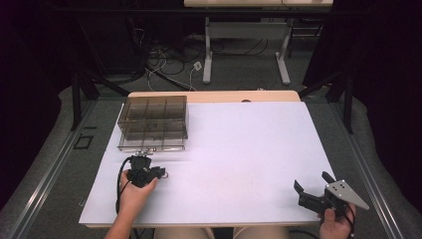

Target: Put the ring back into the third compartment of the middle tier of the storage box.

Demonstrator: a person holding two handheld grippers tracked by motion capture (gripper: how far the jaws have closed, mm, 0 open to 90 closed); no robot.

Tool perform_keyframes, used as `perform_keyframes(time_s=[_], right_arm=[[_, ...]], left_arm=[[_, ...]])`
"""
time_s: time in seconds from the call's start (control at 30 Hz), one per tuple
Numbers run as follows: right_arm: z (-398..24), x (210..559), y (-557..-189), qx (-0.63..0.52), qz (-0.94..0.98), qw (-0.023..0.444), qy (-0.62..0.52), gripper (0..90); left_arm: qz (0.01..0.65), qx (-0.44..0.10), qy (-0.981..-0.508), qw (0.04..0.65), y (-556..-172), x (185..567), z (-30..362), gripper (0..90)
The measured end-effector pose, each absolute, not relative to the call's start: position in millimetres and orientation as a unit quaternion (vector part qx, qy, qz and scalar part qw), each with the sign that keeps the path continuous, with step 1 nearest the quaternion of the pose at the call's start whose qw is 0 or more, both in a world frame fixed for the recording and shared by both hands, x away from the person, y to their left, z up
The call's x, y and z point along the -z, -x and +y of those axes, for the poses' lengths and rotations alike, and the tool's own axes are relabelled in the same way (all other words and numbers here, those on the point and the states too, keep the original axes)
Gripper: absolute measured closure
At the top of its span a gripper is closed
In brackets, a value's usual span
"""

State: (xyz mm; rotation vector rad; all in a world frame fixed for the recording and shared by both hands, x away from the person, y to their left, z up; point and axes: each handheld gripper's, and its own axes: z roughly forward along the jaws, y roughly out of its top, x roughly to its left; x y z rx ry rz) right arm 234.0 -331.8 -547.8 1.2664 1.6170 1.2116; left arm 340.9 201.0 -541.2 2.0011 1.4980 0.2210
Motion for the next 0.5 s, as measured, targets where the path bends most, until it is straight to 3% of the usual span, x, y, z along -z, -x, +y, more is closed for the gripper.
perform_keyframes(time_s=[0.5], right_arm=[[-330.8, 548.6, -234.7, -0.477, 0.629, 0.364, -0.494, 0.1]], left_arm=[[0.561, -0.098, -0.769, 0.292, -344.6, 542.5, 196.8, 80.7]])
